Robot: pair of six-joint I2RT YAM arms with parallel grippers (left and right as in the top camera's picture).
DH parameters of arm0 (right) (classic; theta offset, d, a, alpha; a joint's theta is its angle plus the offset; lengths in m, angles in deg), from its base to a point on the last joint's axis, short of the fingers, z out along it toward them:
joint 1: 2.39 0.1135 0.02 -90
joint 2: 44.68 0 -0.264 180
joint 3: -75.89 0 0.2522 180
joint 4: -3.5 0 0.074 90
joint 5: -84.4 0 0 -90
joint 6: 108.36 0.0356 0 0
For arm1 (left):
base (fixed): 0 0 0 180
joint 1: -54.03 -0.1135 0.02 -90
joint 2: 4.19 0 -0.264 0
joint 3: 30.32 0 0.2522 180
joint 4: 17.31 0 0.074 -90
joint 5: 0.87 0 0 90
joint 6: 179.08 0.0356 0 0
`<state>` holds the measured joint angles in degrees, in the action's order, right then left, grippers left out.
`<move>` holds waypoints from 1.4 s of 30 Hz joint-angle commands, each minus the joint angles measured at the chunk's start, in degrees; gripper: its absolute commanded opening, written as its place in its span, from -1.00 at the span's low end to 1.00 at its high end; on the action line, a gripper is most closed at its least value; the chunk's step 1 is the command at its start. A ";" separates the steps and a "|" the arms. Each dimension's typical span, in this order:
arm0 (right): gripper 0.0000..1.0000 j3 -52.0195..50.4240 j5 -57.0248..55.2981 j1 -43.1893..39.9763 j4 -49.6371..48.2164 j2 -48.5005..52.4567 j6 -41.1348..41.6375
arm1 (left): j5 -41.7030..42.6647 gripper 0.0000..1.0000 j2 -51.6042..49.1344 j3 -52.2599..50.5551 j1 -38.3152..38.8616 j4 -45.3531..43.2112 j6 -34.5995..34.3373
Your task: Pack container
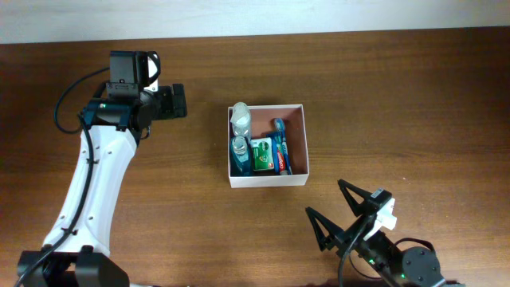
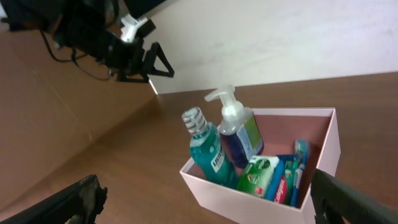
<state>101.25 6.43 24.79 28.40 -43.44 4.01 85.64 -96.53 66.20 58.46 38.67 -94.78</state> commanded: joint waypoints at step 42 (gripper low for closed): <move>0.97 -11.28 -16.06 -0.24 -6.82 -0.13 -29.55 | -0.44 0.99 1.62 0.92 0.02 -0.11 -0.72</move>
<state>90.54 -7.23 24.79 21.67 -43.40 -20.73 85.62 -96.53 66.20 58.46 38.67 -94.78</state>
